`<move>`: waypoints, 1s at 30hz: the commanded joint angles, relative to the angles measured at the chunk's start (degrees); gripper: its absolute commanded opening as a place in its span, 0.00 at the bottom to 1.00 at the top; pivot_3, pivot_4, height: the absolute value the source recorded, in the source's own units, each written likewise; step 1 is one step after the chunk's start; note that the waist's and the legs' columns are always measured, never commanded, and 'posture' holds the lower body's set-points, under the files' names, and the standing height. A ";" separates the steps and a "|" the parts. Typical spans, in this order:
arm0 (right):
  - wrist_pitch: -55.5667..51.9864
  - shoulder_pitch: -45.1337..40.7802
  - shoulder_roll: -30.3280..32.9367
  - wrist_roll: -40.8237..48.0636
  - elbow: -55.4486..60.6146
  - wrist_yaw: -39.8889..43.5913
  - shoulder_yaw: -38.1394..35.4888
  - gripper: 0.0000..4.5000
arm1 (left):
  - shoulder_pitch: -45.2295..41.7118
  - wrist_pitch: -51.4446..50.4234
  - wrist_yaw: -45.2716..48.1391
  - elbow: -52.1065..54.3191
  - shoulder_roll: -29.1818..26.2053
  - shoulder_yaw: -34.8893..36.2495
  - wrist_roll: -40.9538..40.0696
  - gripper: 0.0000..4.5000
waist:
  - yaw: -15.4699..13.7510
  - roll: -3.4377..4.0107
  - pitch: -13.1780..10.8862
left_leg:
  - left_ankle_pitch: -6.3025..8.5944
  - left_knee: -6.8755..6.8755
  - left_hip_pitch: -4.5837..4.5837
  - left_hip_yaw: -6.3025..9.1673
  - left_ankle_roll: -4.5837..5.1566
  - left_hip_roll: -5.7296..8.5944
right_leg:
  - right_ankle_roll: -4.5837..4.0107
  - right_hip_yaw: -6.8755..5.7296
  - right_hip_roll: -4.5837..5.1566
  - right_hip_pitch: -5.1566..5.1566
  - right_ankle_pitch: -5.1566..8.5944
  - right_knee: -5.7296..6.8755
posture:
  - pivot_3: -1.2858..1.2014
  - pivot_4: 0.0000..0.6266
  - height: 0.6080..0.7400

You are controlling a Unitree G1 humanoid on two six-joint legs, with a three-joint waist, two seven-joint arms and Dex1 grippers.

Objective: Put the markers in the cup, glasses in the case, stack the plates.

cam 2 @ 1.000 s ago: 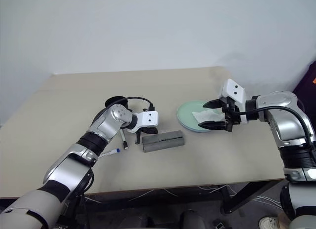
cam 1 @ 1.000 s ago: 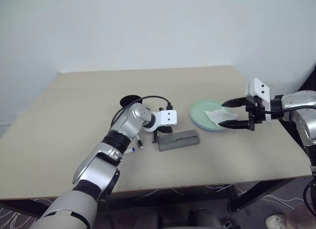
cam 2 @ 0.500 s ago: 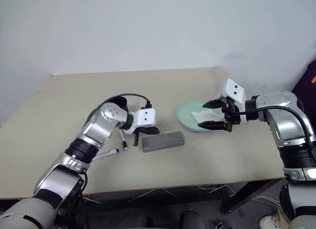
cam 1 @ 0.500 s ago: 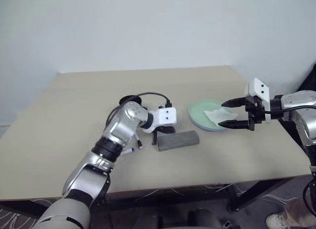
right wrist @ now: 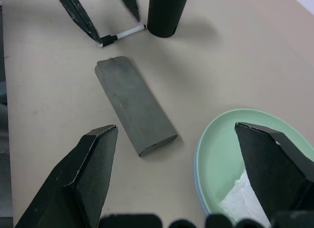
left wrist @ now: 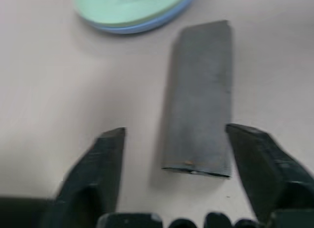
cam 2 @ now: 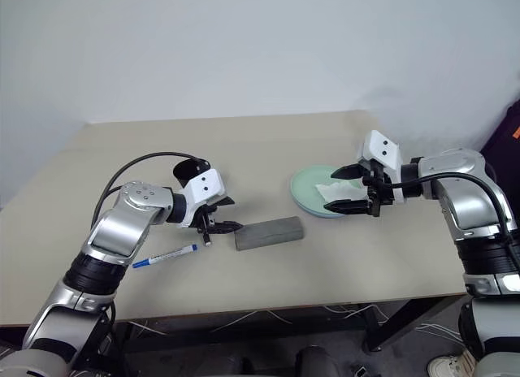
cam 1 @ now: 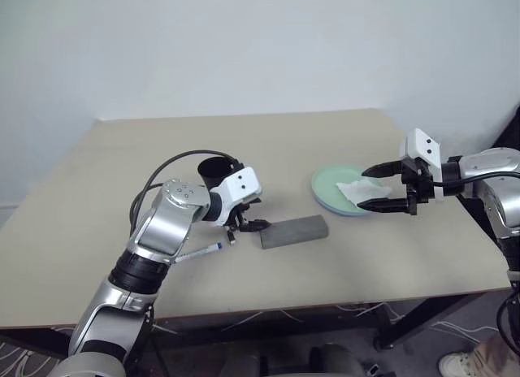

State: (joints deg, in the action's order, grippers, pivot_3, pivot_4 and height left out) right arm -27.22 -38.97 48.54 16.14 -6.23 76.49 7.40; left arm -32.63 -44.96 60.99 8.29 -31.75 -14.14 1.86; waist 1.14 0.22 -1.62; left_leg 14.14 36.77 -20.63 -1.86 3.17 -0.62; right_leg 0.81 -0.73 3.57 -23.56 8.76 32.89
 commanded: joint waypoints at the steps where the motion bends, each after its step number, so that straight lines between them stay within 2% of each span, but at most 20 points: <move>1: 0.94 -2.34 0.07 -0.03 -0.56 0.51 -0.67 0.92 | 1.60 -2.51 -2.22 3.97 -1.71 2.21 -1.86 0.76 | 0.03 0.00 0.00 | 0.00 -0.02 0.01 -0.01 0.00 0.00 | 0.00 0.00 0.00 -0.01 0.00 0.00 | 0.52 0.00 0.93; 9: 1.57 -3.17 -0.62 -0.48 -1.64 1.10 -0.02 0.92 | 3.50 -9.82 -9.83 4.28 -3.67 3.85 -2.55 0.76 | -0.03 0.00 0.00 | 0.00 -0.10 0.02 0.32 0.00 -0.02 | -0.02 -0.05 -0.13 -0.01 0.01 0.02 | 0.52 0.00 0.93; 19: 1.53 -3.23 -0.99 -0.37 -1.25 1.36 0.07 0.92 | 0.47 -26.05 -22.60 2.74 2.84 1.32 -2.45 0.76 | -0.01 -0.02 -0.01 | 0.00 -0.05 -0.01 0.73 0.00 0.08 | 0.00 -0.04 -0.14 0.10 0.00 -0.01 | 0.52 0.00 0.93; 30: 1.39 -2.89 -1.01 -0.18 -0.61 1.37 0.10 0.92 | -1.22 -31.66 -32.15 -0.51 6.28 0.45 -2.24 0.76 | -0.01 -0.02 -0.01 | -0.01 -0.06 -0.02 0.89 -0.01 0.07 | -0.02 0.01 -0.50 0.11 0.01 0.01 | 0.52 0.00 0.93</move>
State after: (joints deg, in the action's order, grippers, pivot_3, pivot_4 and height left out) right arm -26.28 -40.34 47.51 15.58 -8.21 77.67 8.33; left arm -32.07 -76.07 30.40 7.73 -25.48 -14.49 -0.68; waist 1.13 0.20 -1.63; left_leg 14.13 36.71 -20.64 -0.96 3.16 -0.55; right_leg 0.79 -0.72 3.07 -23.44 8.77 32.90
